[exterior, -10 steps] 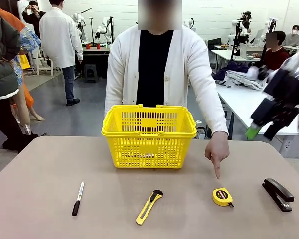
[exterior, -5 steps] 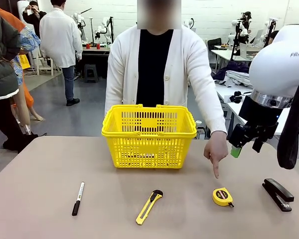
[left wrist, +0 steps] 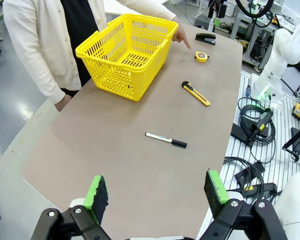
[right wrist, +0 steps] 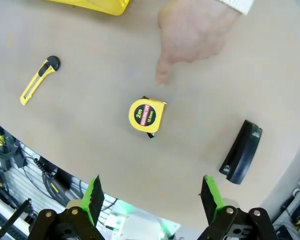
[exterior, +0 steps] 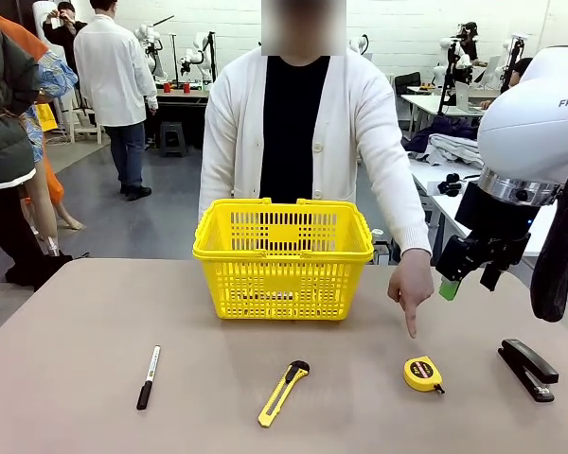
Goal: Place the items the person wants into the basket.
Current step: Pick up the item the person points to and place it in the Market Basket.
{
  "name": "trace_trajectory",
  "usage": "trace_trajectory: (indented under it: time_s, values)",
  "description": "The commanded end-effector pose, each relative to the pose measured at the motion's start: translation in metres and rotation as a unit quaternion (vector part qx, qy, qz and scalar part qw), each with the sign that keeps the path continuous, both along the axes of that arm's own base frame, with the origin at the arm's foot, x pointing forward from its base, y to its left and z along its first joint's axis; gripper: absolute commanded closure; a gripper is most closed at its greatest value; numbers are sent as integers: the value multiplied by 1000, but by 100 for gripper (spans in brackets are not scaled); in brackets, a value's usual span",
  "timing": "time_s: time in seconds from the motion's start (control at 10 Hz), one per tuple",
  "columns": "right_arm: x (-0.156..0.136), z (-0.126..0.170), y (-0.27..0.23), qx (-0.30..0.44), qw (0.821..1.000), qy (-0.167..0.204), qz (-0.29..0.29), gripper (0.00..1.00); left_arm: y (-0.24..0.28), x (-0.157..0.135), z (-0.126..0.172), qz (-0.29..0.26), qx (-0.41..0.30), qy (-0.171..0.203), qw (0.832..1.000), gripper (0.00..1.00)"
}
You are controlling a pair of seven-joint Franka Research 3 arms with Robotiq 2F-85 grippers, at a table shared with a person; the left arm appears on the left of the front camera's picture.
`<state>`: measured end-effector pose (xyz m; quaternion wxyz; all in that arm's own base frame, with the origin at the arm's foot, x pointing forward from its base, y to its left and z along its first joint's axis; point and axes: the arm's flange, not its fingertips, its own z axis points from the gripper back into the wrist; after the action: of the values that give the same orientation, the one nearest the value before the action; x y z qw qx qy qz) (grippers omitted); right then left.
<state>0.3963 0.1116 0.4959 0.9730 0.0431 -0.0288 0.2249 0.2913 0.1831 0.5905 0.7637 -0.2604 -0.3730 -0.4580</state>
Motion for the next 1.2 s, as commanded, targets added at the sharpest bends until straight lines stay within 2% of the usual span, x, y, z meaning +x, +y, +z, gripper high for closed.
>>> trace_trajectory:
  time_s: [0.0, 0.1, 0.2, 0.4, 0.8, 1.1]
  values:
    - [3, 1, 2, 6, 1000, 6, 0, 0, 1, 0, 1, -1, -4, -4, 1000, 0]
    - [0, 0, 0, 0, 1000, 0, 0, 0, 1, 0, 1, -1, -4, -4, 1000, 0]
    - [-4, -14, 10, -2, 1000, -7, -20, 0, 1, 0, 1, -1, -4, -4, 1000, 0]
    - [-9, -43, 27, -11, 1000, -12, -12, 0, 1, 0, 1, -1, -4, -4, 1000, 0]
    - [7, -107, 44, -56, 997, -24, -46, 0, 1, 0, 1, -1, -4, -4, 1000, 0]
    - [17, -140, 47, -57, 998, 6, -24, 0, 1, 0, 1, -1, -4, -4, 1000, 0]
